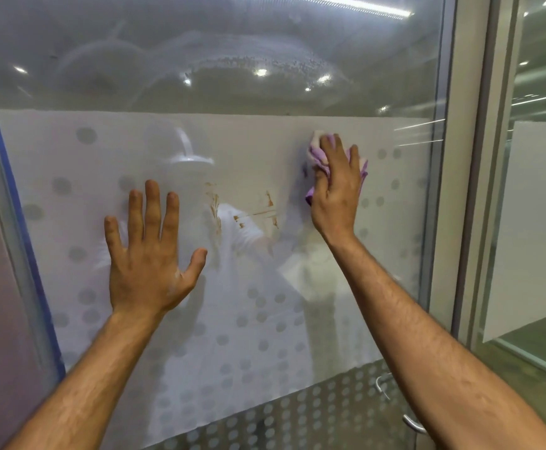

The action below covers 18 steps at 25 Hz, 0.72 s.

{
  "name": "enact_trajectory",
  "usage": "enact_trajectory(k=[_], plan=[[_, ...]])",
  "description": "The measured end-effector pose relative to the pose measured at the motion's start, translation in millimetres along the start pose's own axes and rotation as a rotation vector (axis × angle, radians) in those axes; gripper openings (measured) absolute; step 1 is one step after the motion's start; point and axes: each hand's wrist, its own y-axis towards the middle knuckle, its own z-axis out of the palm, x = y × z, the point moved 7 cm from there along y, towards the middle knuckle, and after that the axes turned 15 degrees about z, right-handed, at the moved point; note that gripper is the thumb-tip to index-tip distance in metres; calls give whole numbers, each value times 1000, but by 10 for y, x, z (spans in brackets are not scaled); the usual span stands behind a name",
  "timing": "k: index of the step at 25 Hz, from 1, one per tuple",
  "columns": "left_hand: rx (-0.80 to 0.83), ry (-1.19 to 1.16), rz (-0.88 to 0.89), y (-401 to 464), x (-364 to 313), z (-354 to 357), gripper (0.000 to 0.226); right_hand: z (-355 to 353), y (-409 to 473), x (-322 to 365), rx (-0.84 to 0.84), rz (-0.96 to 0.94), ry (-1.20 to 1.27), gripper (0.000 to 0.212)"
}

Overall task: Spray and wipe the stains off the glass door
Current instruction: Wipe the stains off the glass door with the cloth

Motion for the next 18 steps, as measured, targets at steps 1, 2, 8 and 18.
enact_trajectory(k=[1, 2, 8, 18], plan=[[1, 1, 1, 1, 1, -2, 99, 44, -26, 58, 16, -57, -34, 48], [2, 0, 3, 2, 1, -3, 99, 68, -56, 83, 31, -111, -69, 49], [1, 8, 4, -1, 9, 16, 98, -37, -276, -236, 58, -413, -213, 42], [6, 10, -6, 12, 6, 13, 99, -21, -978, -732, -106, 41, -164, 57]])
